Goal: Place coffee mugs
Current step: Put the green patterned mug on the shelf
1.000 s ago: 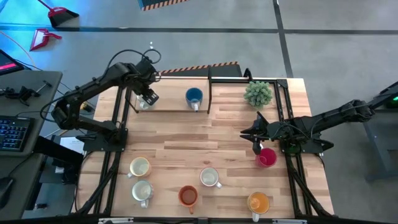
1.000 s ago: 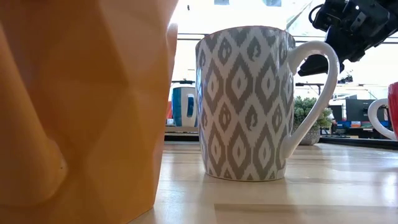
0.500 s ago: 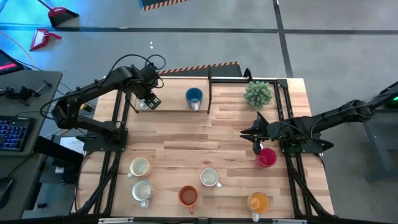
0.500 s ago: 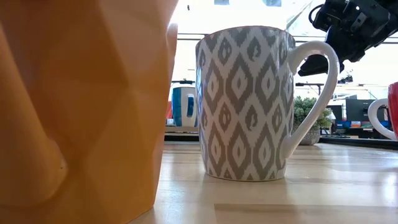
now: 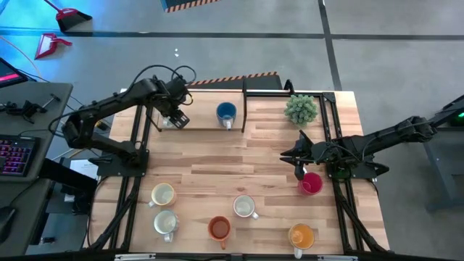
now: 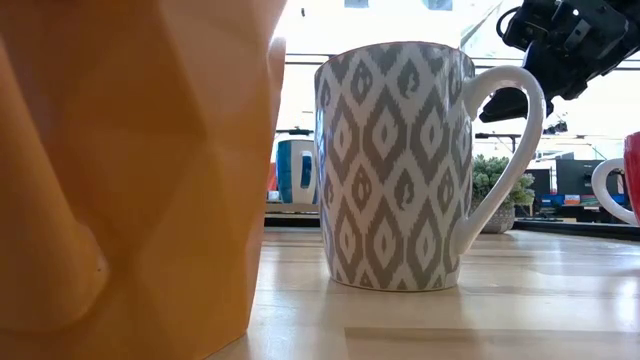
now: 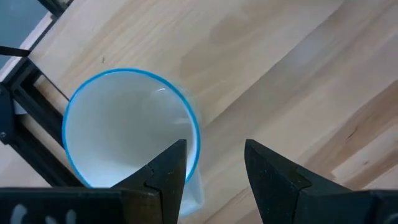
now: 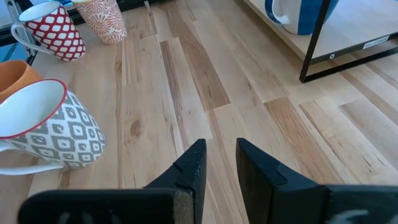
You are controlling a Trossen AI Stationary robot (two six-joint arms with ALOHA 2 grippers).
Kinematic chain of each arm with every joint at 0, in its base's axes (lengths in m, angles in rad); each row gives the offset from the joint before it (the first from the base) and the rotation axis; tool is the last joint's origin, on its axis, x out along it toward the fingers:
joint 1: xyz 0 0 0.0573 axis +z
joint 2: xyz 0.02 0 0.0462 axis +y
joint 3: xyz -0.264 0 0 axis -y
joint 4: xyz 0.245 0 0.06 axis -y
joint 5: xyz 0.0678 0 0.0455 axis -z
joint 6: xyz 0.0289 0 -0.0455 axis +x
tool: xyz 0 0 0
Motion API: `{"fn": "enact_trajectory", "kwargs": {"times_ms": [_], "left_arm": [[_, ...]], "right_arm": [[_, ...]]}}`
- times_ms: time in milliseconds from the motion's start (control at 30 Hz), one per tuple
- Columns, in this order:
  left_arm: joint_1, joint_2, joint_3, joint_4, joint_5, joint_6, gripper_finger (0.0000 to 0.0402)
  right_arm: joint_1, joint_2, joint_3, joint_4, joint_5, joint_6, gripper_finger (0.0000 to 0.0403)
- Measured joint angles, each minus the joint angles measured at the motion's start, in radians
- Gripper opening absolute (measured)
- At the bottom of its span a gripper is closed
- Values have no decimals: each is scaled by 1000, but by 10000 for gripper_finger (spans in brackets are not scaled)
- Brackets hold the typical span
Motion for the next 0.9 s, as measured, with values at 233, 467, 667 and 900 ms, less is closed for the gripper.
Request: {"fn": "enact_trajectory", "kwargs": {"times_ms": [233, 467, 667, 900], "left_arm": [[-14, 36, 0, 9, -61, 24, 152], [-9, 75, 0, 9, -65, 25, 152], [-9, 99, 0, 9, -65, 19, 147], [6, 112, 0, 8, -74, 9, 124]], "right_arm": [[0, 0, 0, 0, 0, 0, 67], [0, 0, 0, 0, -5, 0, 67], [0, 0, 0, 0, -7, 0, 67], [0, 0, 0, 0, -7, 0, 67]]}}
